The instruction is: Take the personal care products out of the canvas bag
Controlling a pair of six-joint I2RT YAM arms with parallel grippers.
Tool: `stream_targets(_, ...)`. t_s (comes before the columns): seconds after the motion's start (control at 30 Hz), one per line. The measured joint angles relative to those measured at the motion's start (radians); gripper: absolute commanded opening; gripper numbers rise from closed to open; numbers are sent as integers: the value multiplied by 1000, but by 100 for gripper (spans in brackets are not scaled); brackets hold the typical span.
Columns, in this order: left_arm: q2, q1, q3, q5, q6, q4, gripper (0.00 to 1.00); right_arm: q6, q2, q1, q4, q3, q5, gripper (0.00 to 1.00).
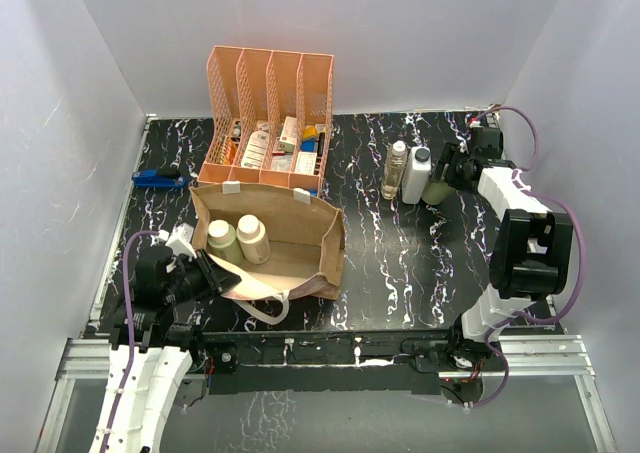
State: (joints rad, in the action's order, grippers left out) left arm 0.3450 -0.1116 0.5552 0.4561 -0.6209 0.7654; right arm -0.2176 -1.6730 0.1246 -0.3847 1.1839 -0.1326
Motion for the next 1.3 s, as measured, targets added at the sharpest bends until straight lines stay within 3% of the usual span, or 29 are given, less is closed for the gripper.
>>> stream_targets(0.13, 3, 0, 0, 0, 0, -2, 0, 6, -10, 0, 0, 0, -5, 75)
stream_targets(0.33, 11, 0, 0, 0, 0, -3, 0, 6, -8, 0, 23, 0, -24, 87)
stream_targets(0.67, 11, 0, 0, -1, 0, -2, 0, 2, 29, -6, 28, 0, -38, 90)
stream_targets(0.97, 11, 0, 0, -4, 0, -2, 0, -22, 231, -6, 30, -27, 7, 93)
stream_targets(1.3, 22, -2, 16, -19, 6, 23, 3, -100, 375, -23, 42, -141, -235, 93)
